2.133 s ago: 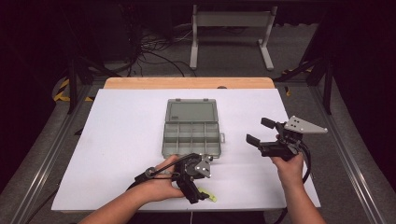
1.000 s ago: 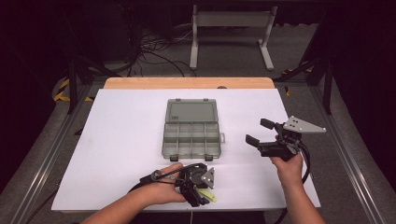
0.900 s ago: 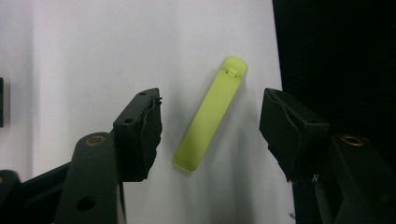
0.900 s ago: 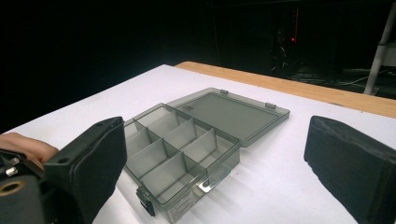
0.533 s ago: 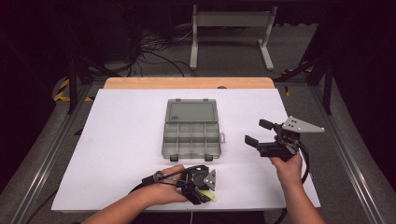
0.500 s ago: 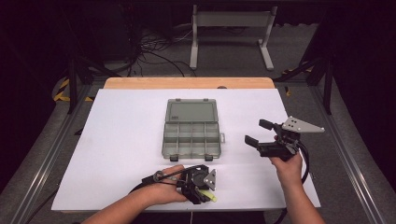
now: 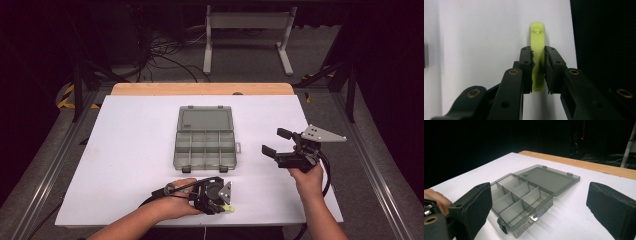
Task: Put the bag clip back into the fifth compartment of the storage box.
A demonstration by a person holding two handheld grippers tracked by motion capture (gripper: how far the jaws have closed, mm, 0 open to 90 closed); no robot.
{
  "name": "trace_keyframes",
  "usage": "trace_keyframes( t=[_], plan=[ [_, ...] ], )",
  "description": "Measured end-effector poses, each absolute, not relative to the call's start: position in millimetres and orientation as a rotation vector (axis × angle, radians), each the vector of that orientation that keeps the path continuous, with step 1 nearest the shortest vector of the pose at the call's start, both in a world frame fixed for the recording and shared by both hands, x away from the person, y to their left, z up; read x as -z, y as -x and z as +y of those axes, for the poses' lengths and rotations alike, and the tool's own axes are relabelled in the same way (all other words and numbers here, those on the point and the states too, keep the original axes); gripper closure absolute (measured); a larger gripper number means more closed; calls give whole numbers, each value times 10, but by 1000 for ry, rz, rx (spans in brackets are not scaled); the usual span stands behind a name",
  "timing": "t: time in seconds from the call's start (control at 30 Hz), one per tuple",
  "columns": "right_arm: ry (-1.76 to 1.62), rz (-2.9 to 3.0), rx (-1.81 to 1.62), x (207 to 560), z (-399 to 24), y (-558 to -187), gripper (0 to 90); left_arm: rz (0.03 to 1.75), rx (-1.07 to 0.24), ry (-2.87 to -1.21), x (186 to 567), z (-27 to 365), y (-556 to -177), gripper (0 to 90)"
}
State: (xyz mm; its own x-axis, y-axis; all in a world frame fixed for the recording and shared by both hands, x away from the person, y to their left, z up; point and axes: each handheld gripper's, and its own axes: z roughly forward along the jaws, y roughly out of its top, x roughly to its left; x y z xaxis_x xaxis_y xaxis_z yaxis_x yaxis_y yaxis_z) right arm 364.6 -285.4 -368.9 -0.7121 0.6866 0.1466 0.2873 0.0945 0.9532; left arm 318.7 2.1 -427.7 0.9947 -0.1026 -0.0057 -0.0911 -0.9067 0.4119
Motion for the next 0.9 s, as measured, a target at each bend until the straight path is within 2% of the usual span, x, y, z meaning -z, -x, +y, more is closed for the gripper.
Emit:
trace_keyframes(
  t=[0.27, 0.9],
  plan=[
    [-965, 2048, -1650, 3697, -2854, -3652, 69, -146, -1, -2702, 4116, 66, -3177, 777],
    [-966, 2046, -1634, 3707, -2844, -3656, 71, -28, -57, -2637, 3836, 262, -3230, 777]
  ],
)
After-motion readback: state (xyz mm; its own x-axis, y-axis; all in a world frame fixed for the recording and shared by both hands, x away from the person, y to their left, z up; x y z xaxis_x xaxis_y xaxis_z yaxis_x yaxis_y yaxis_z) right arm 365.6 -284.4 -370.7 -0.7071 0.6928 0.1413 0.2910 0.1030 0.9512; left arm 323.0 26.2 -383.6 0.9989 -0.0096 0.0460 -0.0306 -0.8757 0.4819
